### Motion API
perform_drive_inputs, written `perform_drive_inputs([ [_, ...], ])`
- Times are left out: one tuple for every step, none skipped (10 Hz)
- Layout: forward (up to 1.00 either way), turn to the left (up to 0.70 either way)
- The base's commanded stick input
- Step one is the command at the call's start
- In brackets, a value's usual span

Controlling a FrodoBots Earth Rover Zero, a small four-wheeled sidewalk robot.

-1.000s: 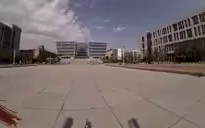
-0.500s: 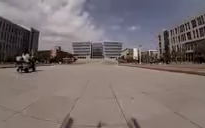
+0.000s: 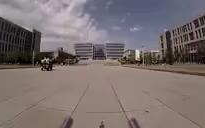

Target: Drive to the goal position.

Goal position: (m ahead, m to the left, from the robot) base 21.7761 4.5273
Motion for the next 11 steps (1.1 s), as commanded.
perform_drive_inputs([
  [1.0, 0.01],
  [1.0, 0.01],
  [1.0, 0.01],
  [1.0, 0.01],
  [1.0, 0.01],
  [1.0, 0.01],
  [1.0, 0.01],
  [1.0, 0.01],
  [1.0, 0.02],
  [1.0, 0.02],
  [1.0, 0.02],
])
